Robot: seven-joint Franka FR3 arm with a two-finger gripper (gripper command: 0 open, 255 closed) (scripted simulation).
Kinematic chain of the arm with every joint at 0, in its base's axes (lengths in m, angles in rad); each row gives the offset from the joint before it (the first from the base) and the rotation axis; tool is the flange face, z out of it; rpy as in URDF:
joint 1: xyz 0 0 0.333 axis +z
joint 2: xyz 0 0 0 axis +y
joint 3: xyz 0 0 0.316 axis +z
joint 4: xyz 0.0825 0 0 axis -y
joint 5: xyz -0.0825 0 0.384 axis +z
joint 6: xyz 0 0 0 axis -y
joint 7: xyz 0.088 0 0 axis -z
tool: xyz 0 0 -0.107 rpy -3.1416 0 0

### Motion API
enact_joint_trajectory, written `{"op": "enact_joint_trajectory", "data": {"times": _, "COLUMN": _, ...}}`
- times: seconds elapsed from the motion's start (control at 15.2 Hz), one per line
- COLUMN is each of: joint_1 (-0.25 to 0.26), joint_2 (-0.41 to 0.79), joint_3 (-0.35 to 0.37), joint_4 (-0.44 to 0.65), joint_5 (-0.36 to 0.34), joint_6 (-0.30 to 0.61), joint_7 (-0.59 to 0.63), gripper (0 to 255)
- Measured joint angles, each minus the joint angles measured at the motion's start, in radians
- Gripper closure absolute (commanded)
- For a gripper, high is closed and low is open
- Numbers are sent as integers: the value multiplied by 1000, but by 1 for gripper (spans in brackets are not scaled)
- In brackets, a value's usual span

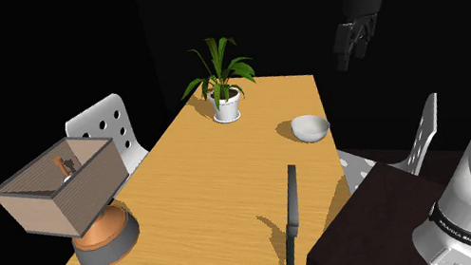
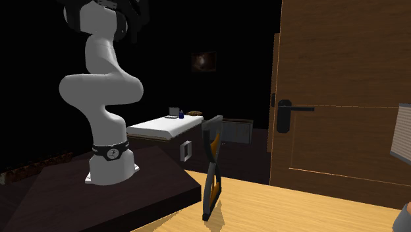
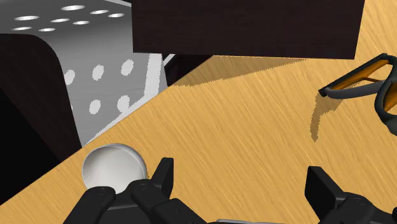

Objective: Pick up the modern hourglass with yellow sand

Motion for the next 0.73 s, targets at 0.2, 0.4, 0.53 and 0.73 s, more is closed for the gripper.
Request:
{"op": "enact_joint_trajectory", "data": {"times": 0.2, "joint_1": 0, "joint_2": 16, "joint_3": 19, "joint_4": -14, "joint_5": 12, "joint_6": 10, "joint_7": 33, "gripper": 0}}
{"op": "enact_joint_trajectory", "data": {"times": 0.4, "joint_1": 0, "joint_2": 49, "joint_3": 64, "joint_4": -64, "joint_5": 42, "joint_6": 49, "joint_7": 112, "gripper": 0}}
{"op": "enact_joint_trajectory", "data": {"times": 0.53, "joint_1": 5, "joint_2": 84, "joint_3": 104, "joint_4": -91, "joint_5": 69, "joint_6": 79, "joint_7": 177, "gripper": 0}}
{"op": "enact_joint_trajectory", "data": {"times": 0.73, "joint_1": 5, "joint_2": 144, "joint_3": 146, "joint_4": -123, "joint_5": 100, "joint_6": 125, "joint_7": 256, "gripper": 0}}
